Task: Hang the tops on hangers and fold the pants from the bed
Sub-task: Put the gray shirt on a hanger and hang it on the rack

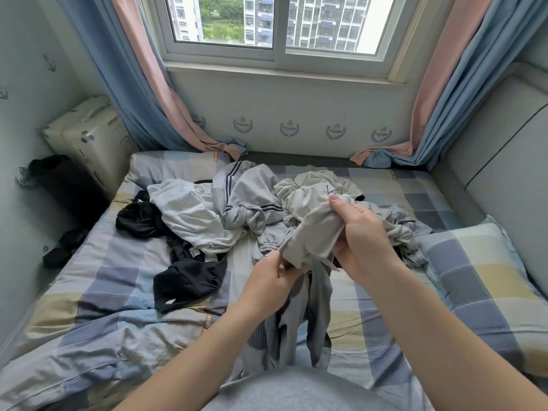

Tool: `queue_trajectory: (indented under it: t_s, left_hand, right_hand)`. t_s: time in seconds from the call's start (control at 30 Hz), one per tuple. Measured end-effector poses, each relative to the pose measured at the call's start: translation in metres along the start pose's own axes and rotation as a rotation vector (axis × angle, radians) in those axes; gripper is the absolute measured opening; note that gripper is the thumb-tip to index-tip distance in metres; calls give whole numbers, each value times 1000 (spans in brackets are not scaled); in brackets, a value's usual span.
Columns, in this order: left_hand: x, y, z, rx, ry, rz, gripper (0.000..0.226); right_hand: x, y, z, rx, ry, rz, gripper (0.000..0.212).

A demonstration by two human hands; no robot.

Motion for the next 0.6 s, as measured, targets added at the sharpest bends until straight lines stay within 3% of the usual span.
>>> queue_trajectory:
  t_s: [0.2, 0.43, 0.53, 0.6]
  left_hand:
    - [-48, -8, 1, 76, -77, -283, 19]
    - [-54, -7, -1, 110, -36, -369, 23]
    - [-68, -9, -18, 209, -37, -398, 24]
    - [-74, -12, -33, 268, -65, -394, 23]
  right_hand:
    - [-32, -2, 11, 13, -174, -114, 10]
    - [-42, -15, -2, 50, -165, -90, 13]
    - [-64, -30, -11, 57, -114, -167, 6]
    - [-80, -38, -31, 143, -108, -227, 12]
Point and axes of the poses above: each hand's wrist, its own y-axis away from the middle knuckle, its own x-axis out of the palm, z = x × y, the point moved 9 cm from there along -y, towards the middle knuckle, and after that the axes turned 14 degrees about x, right-handed, at the moved point
